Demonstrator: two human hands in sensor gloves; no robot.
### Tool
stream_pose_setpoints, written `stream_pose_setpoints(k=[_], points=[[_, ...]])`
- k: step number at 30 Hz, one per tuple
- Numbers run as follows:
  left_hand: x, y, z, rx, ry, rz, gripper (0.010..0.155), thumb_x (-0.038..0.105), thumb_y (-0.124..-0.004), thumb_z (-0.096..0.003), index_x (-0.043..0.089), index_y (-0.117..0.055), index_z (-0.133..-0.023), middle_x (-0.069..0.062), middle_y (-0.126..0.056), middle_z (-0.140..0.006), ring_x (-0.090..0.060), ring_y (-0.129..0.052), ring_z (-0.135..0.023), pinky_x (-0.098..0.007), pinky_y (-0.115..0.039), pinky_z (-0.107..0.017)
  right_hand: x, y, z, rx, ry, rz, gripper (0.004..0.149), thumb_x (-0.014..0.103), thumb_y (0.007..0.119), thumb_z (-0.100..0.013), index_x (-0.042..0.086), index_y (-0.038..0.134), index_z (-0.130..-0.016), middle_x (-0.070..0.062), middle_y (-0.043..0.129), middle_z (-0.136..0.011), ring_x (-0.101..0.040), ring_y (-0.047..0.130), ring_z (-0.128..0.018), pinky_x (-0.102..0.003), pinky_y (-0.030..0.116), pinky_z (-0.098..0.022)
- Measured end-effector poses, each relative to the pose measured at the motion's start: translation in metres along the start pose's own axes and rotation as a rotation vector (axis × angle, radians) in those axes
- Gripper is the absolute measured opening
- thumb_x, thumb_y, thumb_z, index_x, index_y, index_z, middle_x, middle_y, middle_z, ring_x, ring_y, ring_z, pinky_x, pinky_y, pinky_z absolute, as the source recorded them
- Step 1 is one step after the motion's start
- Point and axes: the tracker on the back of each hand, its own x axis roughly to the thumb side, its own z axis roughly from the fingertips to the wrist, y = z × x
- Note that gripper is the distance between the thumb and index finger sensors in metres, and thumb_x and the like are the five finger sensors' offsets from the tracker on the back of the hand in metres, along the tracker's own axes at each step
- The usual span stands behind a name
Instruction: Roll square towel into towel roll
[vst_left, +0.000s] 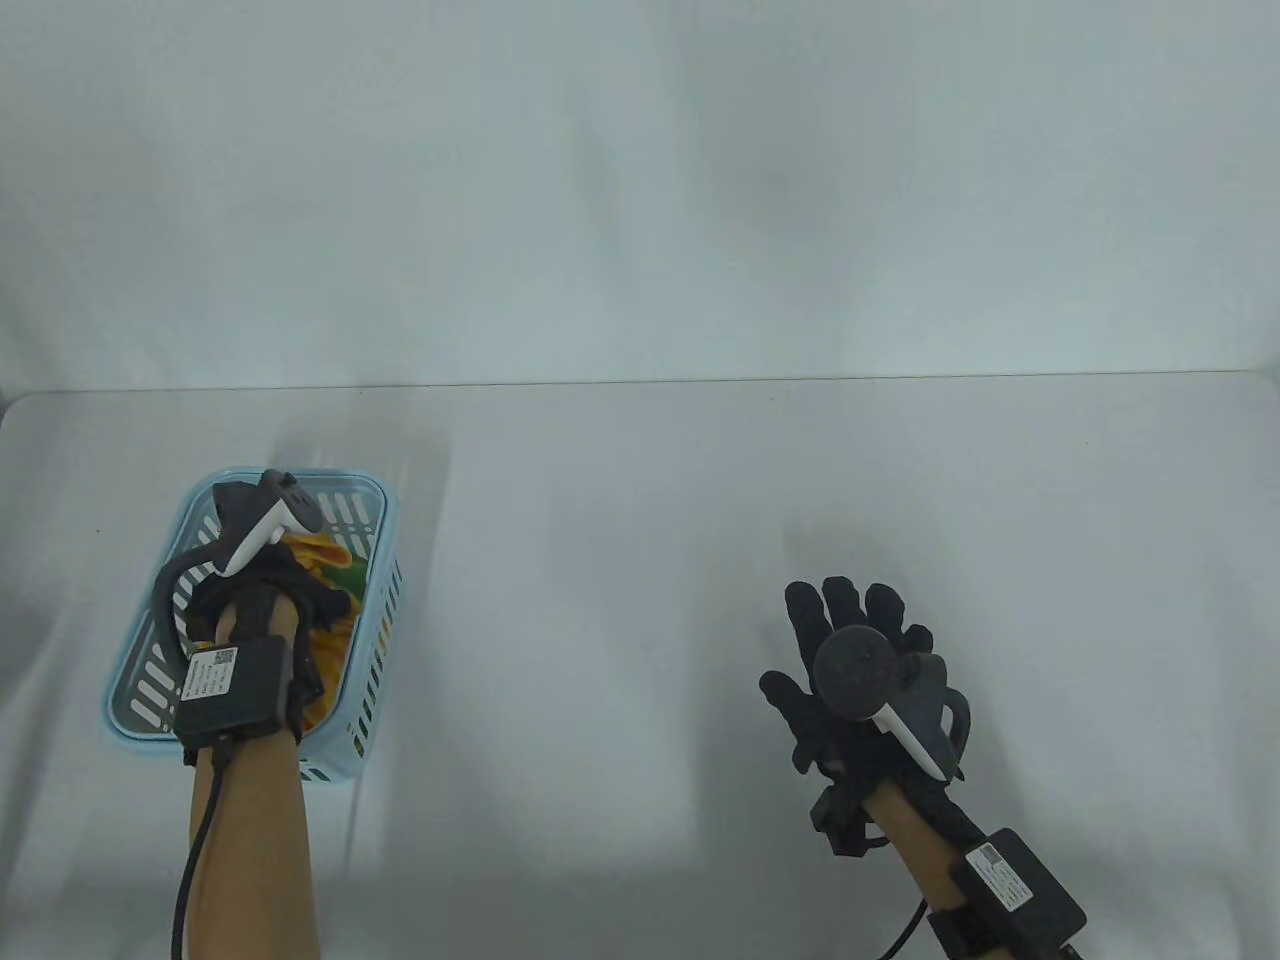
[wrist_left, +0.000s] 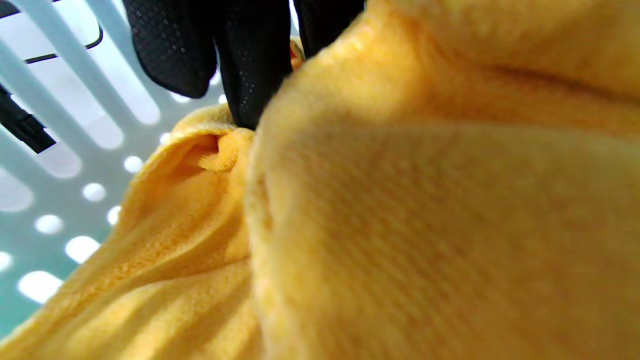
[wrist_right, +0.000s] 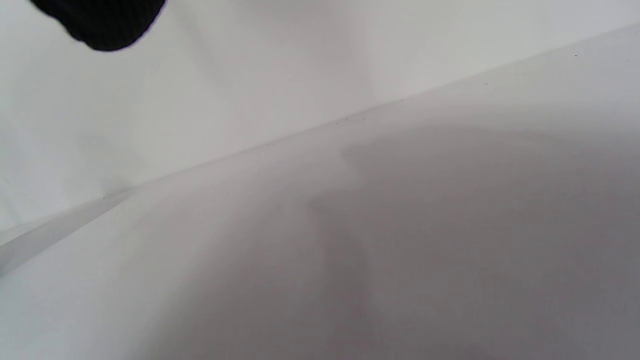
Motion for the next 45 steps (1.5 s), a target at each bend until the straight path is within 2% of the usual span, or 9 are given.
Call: stream_pose_setpoints(k=[3,10,18,26,34,45], points=[[0.004,-0.002,-0.002,0.019,0.001,-0.026,0.095,0.057,-0.080,-0.0306,0.027,-0.038,-0.110,-0.006,-0.050,-0.116,-0.036,-0.087,-0.088,-0.056,-0.070,-0.067,0.000,0.000,0.000,0.002,0.003,0.000,0.082,0.064,0.068,-0.033,0.050,0.018,-0.097,0.012,0.016,-0.114,-0.033,0.010,-0.109,-0.067,0.019,-0.074],[0.007,0.000,-0.001,0.065,0.004,-0.052,0.080,0.037,-0.085,-0.0365,0.023,-0.049,-0.107,-0.005,-0.064,-0.102,-0.019,-0.098,-0.058,-0.045,-0.081,-0.055,-0.001,-0.002,0.001,-0.011,0.008,-0.009,0.081,0.063,0.068,-0.034,0.049,0.019,-0.097,0.012,0.018,-0.114,-0.033,0.012,-0.109,-0.066,0.020,-0.074],[-0.004,0.021,0.017,0.168,0.035,-0.048,0.065,0.029,-0.086,-0.0380,0.027,-0.065,-0.100,0.000,-0.078,-0.093,-0.020,-0.102,-0.055,-0.045,-0.083,-0.054,-0.002,-0.004,0.000,-0.016,0.014,-0.028,0.080,0.063,0.067,-0.034,0.049,0.020,-0.097,0.011,0.019,-0.114,-0.033,0.013,-0.109,-0.066,0.021,-0.074],[-0.015,0.054,0.055,0.301,0.036,-0.046,0.054,0.028,-0.084,-0.0389,0.032,-0.075,-0.092,0.003,-0.081,-0.091,-0.020,-0.102,-0.055,-0.045,-0.083,-0.055,-0.004,-0.006,0.001,-0.027,0.014,-0.045,0.080,0.062,0.067,-0.034,0.048,0.021,-0.097,0.011,0.019,-0.114,-0.033,0.015,-0.109,-0.066,0.023,-0.075],[-0.030,0.090,0.102,0.455,0.012,0.043,0.053,0.028,-0.083,-0.0394,0.033,-0.076,-0.091,0.004,-0.081,-0.091,-0.020,-0.102,-0.056,-0.044,-0.083,-0.055,-0.006,-0.008,0.001,-0.031,0.023,-0.059,0.079,0.062,0.067,-0.034,0.048,0.022,-0.098,0.010,0.022,-0.114,-0.033,0.017,-0.109,-0.065,0.025,-0.075],[-0.020,0.133,0.178,0.699,-0.172,0.209,0.052,0.028,-0.083,-0.0400,0.033,-0.075,-0.092,0.004,-0.080,-0.092,-0.019,-0.102,-0.056,-0.044,-0.083,-0.056,-0.007,-0.008,0.001,-0.035,0.030,-0.068,0.079,0.062,0.067,-0.034,0.047,0.023,-0.098,0.010,0.023,-0.114,-0.034,0.019,-0.109,-0.065,0.027,-0.075]])
